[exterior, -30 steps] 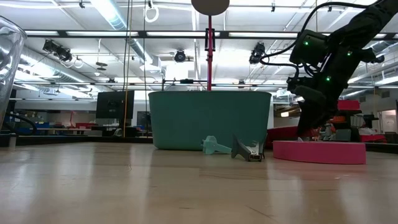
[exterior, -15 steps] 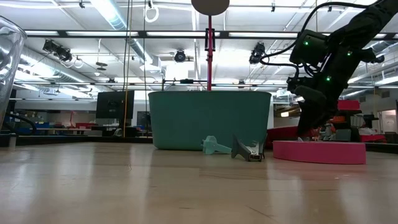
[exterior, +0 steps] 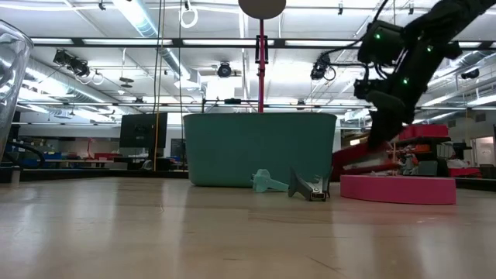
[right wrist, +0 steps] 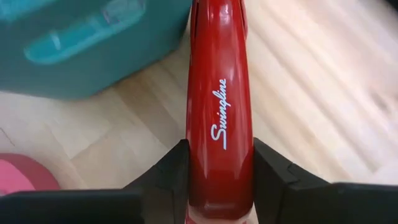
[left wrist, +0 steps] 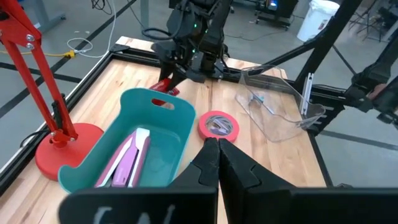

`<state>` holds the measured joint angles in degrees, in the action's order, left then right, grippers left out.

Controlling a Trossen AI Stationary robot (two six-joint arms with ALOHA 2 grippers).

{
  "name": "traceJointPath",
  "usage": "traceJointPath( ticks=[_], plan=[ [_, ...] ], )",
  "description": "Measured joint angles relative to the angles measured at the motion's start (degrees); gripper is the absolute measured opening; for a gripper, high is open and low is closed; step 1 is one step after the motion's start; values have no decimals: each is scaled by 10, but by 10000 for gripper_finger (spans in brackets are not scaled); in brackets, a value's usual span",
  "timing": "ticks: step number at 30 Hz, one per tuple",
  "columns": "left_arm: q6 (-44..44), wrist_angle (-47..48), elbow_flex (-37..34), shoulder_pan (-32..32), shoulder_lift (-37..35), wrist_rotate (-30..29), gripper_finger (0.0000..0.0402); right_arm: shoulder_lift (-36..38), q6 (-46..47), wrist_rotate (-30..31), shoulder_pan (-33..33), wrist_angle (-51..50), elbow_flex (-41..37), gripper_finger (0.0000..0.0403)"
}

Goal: Pick and place Stapler, Stapler remover, tape
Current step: Put the red stapler in the blue bin

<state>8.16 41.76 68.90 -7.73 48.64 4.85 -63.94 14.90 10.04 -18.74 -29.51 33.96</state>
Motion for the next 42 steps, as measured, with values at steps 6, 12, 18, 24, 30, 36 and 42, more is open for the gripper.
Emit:
traceJointPath(
  ticks=[6,12,18,24,30,36,42],
  plan=[
    [1,0,0,0,0,0,4,1,-37,44,0,-80,67,120],
    [1,0,0,0,0,0,4,1,-54,92,-3,-149,124,120],
    [1,0,0,0,0,0,5,1,-54,175,-4,-193,171,120],
    [1,0,0,0,0,0,5,1,-59,190,-4,-208,203,120],
    [1,0,0,0,0,0,5,2,-85,150,-4,-201,229,120],
    [1,0,0,0,-1,0,5,9,-119,51,-4,-153,241,120],
    [0,0,0,0,-1,0,5,12,-117,-16,-3,-102,241,120]
  ],
)
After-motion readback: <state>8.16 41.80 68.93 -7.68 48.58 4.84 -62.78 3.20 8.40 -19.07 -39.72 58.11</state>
